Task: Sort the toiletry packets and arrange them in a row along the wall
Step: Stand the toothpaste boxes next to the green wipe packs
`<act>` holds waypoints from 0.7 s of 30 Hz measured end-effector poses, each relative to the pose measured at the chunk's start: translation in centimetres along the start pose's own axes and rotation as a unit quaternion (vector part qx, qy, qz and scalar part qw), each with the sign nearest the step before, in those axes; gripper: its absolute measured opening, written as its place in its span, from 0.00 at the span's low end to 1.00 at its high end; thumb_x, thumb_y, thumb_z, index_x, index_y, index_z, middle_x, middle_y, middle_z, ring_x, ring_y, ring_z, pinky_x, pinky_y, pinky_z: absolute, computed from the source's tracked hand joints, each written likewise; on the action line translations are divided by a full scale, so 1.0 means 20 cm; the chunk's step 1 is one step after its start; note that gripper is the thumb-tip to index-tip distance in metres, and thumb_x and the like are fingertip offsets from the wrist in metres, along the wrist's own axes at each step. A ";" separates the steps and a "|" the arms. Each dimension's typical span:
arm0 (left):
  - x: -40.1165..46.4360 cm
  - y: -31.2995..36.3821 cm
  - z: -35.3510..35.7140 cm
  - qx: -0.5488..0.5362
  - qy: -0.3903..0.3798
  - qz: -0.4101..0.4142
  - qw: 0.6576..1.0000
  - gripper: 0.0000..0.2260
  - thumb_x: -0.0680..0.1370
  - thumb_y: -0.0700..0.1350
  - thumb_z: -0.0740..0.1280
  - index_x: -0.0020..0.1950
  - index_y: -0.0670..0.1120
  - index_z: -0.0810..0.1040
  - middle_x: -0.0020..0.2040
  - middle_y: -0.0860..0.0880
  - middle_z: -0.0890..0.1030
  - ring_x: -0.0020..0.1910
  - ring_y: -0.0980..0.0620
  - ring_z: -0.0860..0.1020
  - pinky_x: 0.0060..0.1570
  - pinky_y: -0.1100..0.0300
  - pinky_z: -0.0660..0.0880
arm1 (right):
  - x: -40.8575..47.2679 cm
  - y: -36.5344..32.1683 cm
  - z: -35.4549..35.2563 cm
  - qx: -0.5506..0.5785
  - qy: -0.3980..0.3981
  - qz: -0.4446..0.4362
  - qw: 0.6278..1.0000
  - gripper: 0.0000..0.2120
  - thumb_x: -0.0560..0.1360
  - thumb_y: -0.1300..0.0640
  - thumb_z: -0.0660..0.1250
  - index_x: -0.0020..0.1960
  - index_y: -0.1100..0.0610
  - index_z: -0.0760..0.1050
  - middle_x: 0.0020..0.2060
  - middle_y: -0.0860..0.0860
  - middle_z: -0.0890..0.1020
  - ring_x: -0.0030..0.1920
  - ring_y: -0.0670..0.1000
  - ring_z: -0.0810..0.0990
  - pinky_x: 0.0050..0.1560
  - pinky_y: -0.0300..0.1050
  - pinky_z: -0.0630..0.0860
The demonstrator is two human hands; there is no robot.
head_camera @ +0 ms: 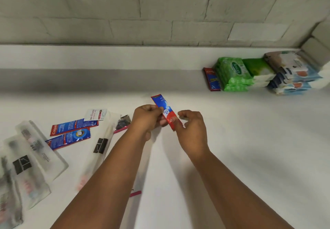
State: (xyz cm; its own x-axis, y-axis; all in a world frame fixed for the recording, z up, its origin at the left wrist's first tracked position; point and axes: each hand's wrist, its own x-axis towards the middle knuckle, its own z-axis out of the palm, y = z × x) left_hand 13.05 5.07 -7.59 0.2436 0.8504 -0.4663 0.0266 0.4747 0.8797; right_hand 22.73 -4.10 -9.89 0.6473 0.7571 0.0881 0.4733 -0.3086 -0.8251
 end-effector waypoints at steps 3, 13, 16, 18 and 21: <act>0.03 0.03 0.11 0.011 -0.038 -0.004 0.999 0.03 0.77 0.38 0.67 0.48 0.39 0.79 0.41 0.40 0.83 0.33 0.48 0.80 0.30 0.62 0.79 | 0.10 0.04 -0.11 0.089 -0.035 0.118 0.988 0.09 0.74 0.55 0.68 0.53 0.56 0.79 0.44 0.51 0.83 0.40 0.46 0.81 0.44 0.43 0.77; 0.19 0.12 0.47 0.040 -0.107 0.048 0.992 0.12 0.77 0.35 0.66 0.60 0.41 0.74 0.49 0.42 0.82 0.34 0.51 0.82 0.33 0.61 0.79 | 0.34 0.15 -0.33 0.288 -0.016 0.213 0.933 0.03 0.75 0.65 0.69 0.48 0.61 0.79 0.35 0.58 0.82 0.29 0.50 0.77 0.28 0.36 0.72; 0.29 0.16 0.52 0.103 -0.063 0.123 0.985 0.22 0.75 0.37 0.69 0.67 0.46 0.68 0.59 0.44 0.76 0.45 0.49 0.81 0.42 0.56 0.80 | 0.41 0.19 -0.40 0.267 -0.018 0.195 0.943 0.04 0.76 0.66 0.66 0.48 0.61 0.80 0.32 0.54 0.80 0.24 0.42 0.74 0.25 0.32 0.69; 0.34 0.20 0.52 0.236 -0.045 0.212 0.947 0.29 0.73 0.43 0.72 0.71 0.53 0.65 0.64 0.51 0.70 0.54 0.53 0.76 0.52 0.56 0.77 | 0.46 0.21 -0.44 0.242 -0.024 0.174 0.954 0.05 0.76 0.65 0.65 0.48 0.60 0.81 0.32 0.52 0.80 0.23 0.39 0.73 0.25 0.30 0.67; 0.38 0.26 0.53 0.386 -0.167 0.282 0.862 0.23 0.75 0.49 0.71 0.69 0.57 0.70 0.66 0.58 0.71 0.62 0.58 0.72 0.58 0.63 0.71 | 0.54 0.24 -0.50 0.177 -0.040 0.140 0.973 0.07 0.76 0.63 0.66 0.45 0.55 0.81 0.34 0.50 0.81 0.28 0.40 0.76 0.29 0.32 0.69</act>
State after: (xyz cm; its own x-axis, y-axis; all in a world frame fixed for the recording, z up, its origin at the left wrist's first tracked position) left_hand 25.39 11.70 -5.55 0.6907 0.7231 -0.0039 0.4190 -0.3958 0.8172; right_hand 37.91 -3.08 -7.33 0.6663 0.7184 -0.2001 0.0394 -0.3019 -0.9525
